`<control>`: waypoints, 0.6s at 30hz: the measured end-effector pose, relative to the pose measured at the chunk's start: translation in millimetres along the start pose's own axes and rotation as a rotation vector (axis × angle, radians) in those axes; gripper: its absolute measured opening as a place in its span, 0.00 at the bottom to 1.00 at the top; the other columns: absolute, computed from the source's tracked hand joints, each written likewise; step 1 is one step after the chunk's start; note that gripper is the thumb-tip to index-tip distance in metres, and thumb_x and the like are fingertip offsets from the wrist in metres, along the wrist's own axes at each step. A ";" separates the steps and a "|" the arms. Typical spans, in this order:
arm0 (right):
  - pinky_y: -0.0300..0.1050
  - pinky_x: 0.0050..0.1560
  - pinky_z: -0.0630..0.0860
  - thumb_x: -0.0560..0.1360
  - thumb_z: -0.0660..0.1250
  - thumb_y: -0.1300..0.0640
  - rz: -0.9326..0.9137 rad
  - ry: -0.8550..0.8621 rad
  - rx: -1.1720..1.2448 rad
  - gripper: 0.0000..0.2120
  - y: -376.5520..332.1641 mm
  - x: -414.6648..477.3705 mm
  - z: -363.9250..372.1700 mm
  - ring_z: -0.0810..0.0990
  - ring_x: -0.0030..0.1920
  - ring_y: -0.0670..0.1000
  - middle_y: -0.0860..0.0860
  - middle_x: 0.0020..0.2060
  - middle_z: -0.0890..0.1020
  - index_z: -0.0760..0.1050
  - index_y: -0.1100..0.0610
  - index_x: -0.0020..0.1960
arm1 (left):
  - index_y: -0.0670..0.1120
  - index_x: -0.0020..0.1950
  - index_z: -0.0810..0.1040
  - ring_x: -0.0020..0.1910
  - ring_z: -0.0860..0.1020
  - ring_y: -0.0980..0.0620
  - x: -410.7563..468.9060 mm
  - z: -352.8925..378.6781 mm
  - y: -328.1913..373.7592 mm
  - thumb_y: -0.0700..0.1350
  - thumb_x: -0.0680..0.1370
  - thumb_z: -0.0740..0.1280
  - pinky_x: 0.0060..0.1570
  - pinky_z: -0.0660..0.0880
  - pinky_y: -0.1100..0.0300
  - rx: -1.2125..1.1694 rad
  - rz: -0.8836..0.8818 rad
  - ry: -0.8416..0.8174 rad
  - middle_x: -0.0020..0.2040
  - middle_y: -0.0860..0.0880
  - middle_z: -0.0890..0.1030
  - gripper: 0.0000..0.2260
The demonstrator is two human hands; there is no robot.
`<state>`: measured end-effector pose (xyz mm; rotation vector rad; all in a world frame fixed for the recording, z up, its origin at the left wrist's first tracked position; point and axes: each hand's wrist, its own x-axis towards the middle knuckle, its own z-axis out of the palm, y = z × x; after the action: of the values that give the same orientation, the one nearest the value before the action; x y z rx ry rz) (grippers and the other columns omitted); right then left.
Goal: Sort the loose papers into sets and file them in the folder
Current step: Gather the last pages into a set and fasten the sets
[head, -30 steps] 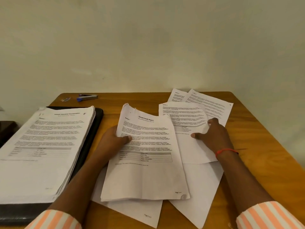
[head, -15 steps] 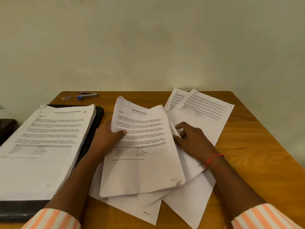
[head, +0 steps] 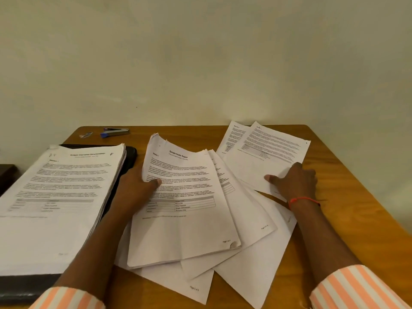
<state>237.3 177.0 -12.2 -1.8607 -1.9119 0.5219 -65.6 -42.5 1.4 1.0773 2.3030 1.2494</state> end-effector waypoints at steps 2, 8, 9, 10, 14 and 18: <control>0.53 0.58 0.75 0.67 0.81 0.48 -0.016 0.012 0.114 0.38 -1.2 -0.8 -1.1 0.74 0.64 0.63 0.62 0.65 0.76 0.68 0.63 0.67 | 0.48 0.67 0.76 0.51 0.77 0.50 0.1 -0.2 1.3 0.43 0.78 0.72 0.49 0.74 0.55 0.006 0.003 0.003 0.62 0.47 0.81 0.17; 0.48 0.58 0.75 0.70 0.78 0.65 -0.053 0.096 0.352 0.29 -3.0 -9.1 -7.0 0.76 0.64 0.61 0.60 0.65 0.77 0.69 0.63 0.66 | 0.47 0.69 0.75 0.55 0.80 0.45 0.7 -0.1 -0.1 0.44 0.78 0.72 0.51 0.75 0.53 0.008 -0.007 -0.012 0.63 0.47 0.81 0.19; 0.49 0.58 0.75 0.71 0.77 0.66 -0.070 0.131 0.376 0.26 -2.5 -9.1 -8.4 0.76 0.64 0.61 0.60 0.65 0.77 0.70 0.62 0.65 | 0.47 0.69 0.75 0.55 0.80 0.46 0.8 -0.4 0.9 0.43 0.78 0.72 0.51 0.75 0.53 -0.006 -0.007 -0.009 0.62 0.48 0.80 0.19; 0.48 0.57 0.76 0.72 0.75 0.67 -0.095 0.165 0.410 0.23 -1.4 -9.5 -9.1 0.77 0.64 0.60 0.60 0.65 0.77 0.71 0.61 0.64 | 0.47 0.69 0.75 0.54 0.80 0.47 0.2 -0.2 0.6 0.43 0.78 0.72 0.51 0.76 0.53 -0.036 -0.013 -0.007 0.61 0.48 0.81 0.19; 0.37 0.51 0.75 0.75 0.71 0.69 -0.227 0.255 0.598 0.17 -4.8 -11.3 -17.0 0.76 0.66 0.57 0.58 0.66 0.78 0.74 0.59 0.60 | 0.51 0.64 0.77 0.45 0.83 0.55 -0.2 -4.0 3.3 0.45 0.78 0.72 0.46 0.82 0.56 -0.265 -0.022 0.001 0.53 0.53 0.84 0.15; 0.39 0.56 0.77 0.75 0.72 0.67 -0.307 0.225 0.794 0.16 -7.6 -15.3 -15.3 0.76 0.66 0.53 0.52 0.63 0.78 0.75 0.55 0.59 | 0.57 0.55 0.77 0.38 0.84 0.61 -0.9 -6.5 7.5 0.42 0.78 0.72 0.30 0.77 0.70 -0.448 -0.025 0.013 0.42 0.58 0.85 0.12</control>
<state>239.4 161.1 4.2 -1.0483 -1.4831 0.7804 -65.2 -44.4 11.1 0.8773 1.9000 1.6588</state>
